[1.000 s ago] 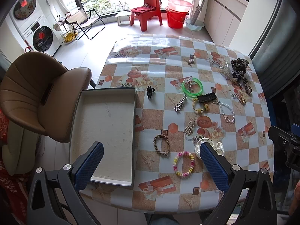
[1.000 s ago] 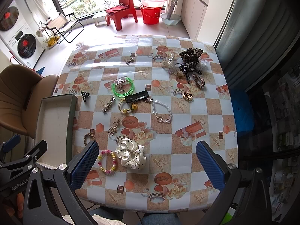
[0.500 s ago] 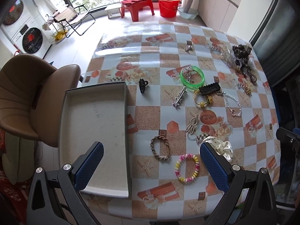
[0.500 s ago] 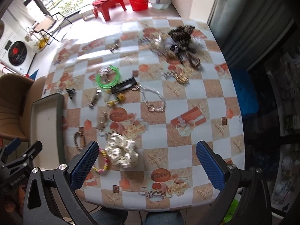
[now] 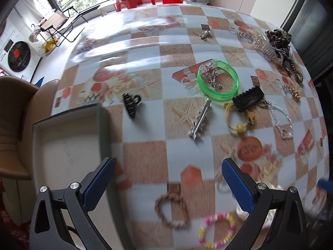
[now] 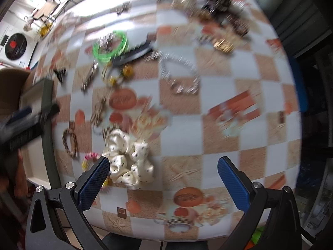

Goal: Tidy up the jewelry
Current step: 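Grasp the silver brooch with the left tool while the right tool grasps the polka-dot scrunchie, then carry both items to the grey tray and open both tools to release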

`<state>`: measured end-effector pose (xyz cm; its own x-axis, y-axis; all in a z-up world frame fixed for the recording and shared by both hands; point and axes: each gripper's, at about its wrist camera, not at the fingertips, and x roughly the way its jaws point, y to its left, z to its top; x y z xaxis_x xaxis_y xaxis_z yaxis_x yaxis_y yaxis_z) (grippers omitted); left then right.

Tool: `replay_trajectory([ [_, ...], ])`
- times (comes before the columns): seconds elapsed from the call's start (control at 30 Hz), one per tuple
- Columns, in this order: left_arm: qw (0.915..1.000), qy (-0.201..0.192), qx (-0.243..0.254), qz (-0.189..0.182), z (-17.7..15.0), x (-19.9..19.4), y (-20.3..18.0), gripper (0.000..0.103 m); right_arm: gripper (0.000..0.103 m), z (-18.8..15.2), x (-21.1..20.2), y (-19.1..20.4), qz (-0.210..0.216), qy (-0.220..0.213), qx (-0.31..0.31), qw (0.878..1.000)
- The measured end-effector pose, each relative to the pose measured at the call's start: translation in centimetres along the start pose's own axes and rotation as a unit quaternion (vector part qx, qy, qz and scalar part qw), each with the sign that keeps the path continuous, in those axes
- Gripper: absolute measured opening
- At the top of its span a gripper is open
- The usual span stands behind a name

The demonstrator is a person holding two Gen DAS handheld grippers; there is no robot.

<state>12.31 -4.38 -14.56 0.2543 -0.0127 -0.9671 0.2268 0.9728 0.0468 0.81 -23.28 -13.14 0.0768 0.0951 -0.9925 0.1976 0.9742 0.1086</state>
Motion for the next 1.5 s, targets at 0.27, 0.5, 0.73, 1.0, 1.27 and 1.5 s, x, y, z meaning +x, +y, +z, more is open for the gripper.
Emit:
replay_trajectory([
  [0.27,0.9998,0.002,0.009,-0.017,2.5,4.5,-1.0,0.09,0.097,-0.8,4.0,1.2,0.007,0.022,-0.004,1.0],
  [0.5,0.9991,-0.004,0.029,-0.031,3.5,6.1,-2.6,0.068,0.079,-0.7,6.0,1.6,0.009,0.027,0.0,1.0],
  [0.73,0.998,-0.012,0.044,-0.044,4.2,5.6,-4.0,0.02,0.027,-1.4,6.6,2.5,0.013,0.01,-0.014,1.0],
  [1.0,0.9977,-0.019,0.013,-0.064,4.0,3.9,-4.0,0.02,0.01,-1.6,4.7,0.8,0.051,0.004,-0.001,0.999],
  [1.27,0.9936,-0.055,-0.062,-0.078,-0.2,-3.2,-0.2,0.02,0.01,0.8,1.0,-0.1,0.071,-0.013,-0.036,0.997],
  [1.5,0.9836,-0.075,-0.154,-0.057,-5.8,-7.7,7.7,0.02,0.01,2.1,-3.2,4.3,0.091,-0.042,-0.101,0.99],
])
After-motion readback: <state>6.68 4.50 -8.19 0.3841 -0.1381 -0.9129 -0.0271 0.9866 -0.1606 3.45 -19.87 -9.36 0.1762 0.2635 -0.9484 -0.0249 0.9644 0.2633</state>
